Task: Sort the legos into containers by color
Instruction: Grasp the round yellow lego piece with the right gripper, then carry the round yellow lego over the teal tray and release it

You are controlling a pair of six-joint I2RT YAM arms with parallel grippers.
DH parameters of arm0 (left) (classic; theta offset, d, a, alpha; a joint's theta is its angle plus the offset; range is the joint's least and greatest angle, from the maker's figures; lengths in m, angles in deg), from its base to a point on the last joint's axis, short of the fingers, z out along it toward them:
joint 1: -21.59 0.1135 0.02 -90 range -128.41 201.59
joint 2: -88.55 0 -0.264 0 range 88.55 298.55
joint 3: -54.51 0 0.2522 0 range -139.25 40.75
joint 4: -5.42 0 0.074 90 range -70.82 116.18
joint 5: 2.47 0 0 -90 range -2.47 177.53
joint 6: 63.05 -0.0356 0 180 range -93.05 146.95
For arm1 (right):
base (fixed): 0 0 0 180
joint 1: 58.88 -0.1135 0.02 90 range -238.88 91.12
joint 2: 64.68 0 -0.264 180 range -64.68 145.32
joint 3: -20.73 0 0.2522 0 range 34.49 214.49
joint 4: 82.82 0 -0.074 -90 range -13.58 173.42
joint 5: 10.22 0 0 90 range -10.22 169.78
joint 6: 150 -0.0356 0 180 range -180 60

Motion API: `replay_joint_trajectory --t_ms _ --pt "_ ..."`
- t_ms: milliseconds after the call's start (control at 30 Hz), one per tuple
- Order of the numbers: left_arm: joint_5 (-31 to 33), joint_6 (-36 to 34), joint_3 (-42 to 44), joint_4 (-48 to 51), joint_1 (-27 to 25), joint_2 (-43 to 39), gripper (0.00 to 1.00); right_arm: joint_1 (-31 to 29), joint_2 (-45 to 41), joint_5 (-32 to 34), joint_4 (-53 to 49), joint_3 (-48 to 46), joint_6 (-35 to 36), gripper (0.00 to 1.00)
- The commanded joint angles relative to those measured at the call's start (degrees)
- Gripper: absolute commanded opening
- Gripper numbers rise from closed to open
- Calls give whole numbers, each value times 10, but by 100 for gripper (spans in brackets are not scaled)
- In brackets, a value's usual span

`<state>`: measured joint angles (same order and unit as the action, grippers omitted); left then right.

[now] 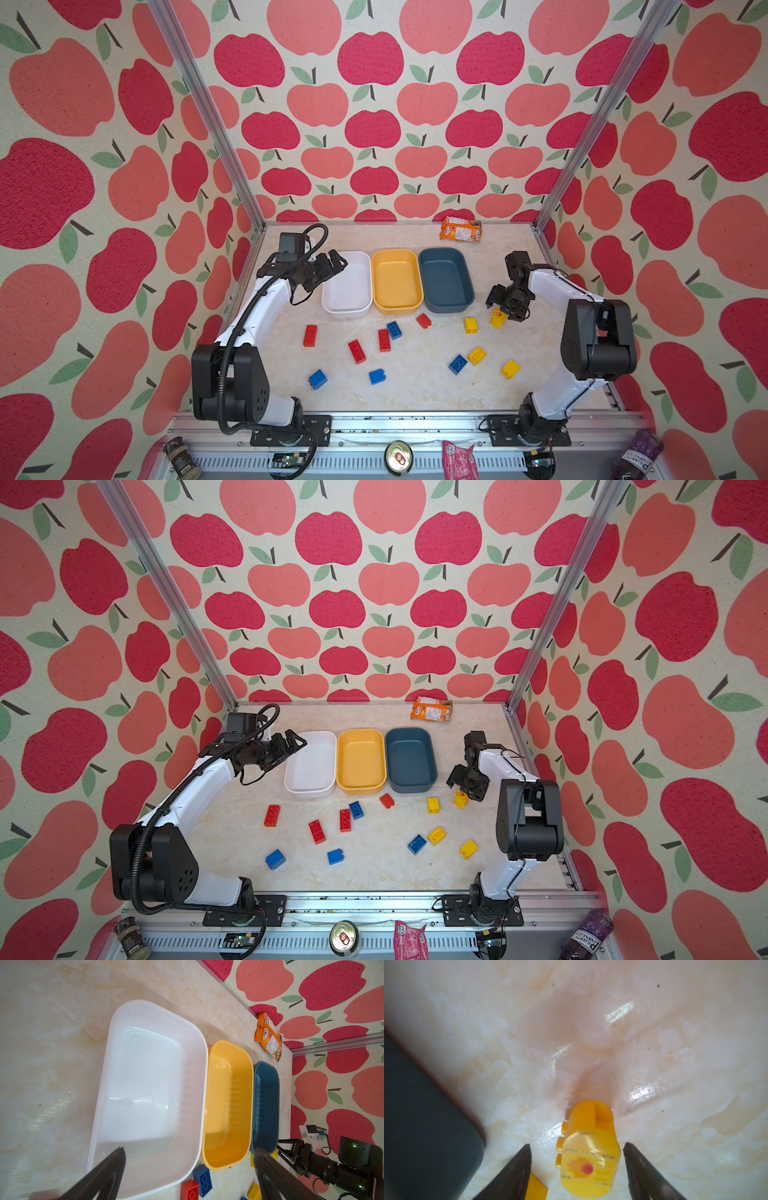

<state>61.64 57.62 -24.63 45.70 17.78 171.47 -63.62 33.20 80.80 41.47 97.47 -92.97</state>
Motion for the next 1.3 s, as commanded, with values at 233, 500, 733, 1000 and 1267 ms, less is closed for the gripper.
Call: replay_joint_trajectory --t_ms 233,500,733,1000,1267 --pt "24 16 20 2 3 -17 98 3 -7 -1 4 -19 5 39" --pt "47 28 38 15 -1 -38 99 2 -73 -24 -14 -18 17 33" --pt "55 31 34 43 -5 -53 100 -21 -145 -45 -44 23 5 33" --pt "23 29 55 26 -5 -61 99 -117 -119 -21 -55 136 8 34" --pt "2 28 95 21 -6 -85 99 -173 -1 -21 -61 243 33 34"
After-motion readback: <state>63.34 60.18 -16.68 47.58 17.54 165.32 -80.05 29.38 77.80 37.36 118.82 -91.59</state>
